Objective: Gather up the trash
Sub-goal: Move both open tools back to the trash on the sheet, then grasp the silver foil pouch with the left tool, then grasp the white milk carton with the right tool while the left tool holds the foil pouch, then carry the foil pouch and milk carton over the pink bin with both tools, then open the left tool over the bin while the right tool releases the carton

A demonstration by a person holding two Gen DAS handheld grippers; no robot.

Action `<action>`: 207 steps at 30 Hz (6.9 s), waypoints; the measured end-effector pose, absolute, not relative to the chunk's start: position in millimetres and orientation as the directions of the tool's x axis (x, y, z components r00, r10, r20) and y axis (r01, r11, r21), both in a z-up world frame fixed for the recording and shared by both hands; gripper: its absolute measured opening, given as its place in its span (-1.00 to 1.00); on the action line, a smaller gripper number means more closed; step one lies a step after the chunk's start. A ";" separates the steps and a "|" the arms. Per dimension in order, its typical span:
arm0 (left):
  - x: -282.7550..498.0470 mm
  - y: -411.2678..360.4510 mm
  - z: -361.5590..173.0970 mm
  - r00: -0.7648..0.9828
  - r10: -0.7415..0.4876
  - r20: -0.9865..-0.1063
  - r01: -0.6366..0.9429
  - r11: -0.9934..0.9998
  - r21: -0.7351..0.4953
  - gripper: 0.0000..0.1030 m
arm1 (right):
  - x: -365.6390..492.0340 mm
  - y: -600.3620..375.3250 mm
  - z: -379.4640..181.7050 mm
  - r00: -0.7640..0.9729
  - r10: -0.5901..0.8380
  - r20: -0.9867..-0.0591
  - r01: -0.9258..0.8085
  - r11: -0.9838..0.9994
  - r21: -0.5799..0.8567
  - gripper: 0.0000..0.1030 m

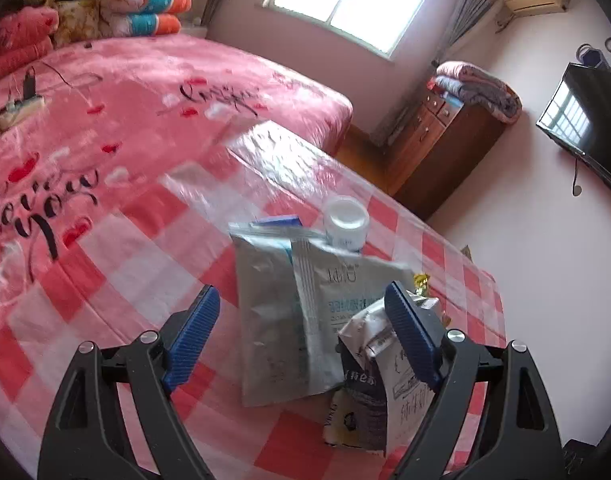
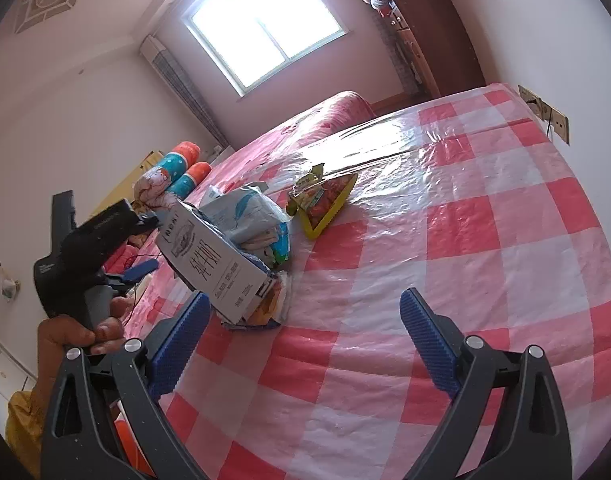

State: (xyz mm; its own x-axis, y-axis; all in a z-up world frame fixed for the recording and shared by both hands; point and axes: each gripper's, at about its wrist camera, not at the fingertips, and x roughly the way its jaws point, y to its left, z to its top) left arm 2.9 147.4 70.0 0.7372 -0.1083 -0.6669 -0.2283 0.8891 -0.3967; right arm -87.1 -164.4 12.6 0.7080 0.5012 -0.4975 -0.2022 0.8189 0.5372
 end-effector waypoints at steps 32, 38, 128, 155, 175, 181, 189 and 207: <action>48.6 17.4 75.6 0.559 0.042 -0.828 0.522 0.758 0.391 0.65 | -74.3 -155.4 -4.8 0.634 0.512 -0.580 -0.208 0.835 0.509 0.84; 71.8 13.4 59.2 0.464 0.090 -0.881 0.597 0.704 0.386 0.65 | -73.6 -154.2 -5.4 0.632 0.513 -0.581 -0.213 0.836 0.506 0.84; -160.8 182.9 33.6 0.617 -0.285 -0.733 0.112 0.955 -0.276 -0.54 | -105.8 -91.1 0.8 0.583 0.325 -0.744 -0.333 0.932 0.147 0.25; -170.7 203.1 40.3 0.686 -0.320 -0.654 0.085 0.927 -0.364 -0.58 | -115.9 -76.4 14.0 0.651 0.212 -0.729 -0.295 0.955 0.013 0.24; -201.3 234.4 63.9 0.738 -0.301 -0.604 0.059 0.921 -0.386 -0.59 | -147.7 -26.1 55.4 0.565 0.482 -0.670 -0.453 0.860 0.236 0.24; -232.5 265.4 71.0 0.754 -0.225 -0.617 -0.008 0.936 -0.352 -0.60 | -160.1 26.0 61.9 0.456 0.600 -0.658 -0.578 0.761 0.294 0.24; -287.5 317.0 68.9 0.742 -0.094 -0.663 -0.150 0.941 -0.302 -0.59 | -183.3 105.5 61.0 0.273 0.696 -0.664 -0.713 0.610 0.347 0.24; -375.2 398.0 -26.6 0.534 0.018 -0.846 -0.480 0.829 -0.286 -0.56 | -252.6 266.4 -5.3 -0.171 0.665 -0.727 -0.797 0.341 0.499 0.52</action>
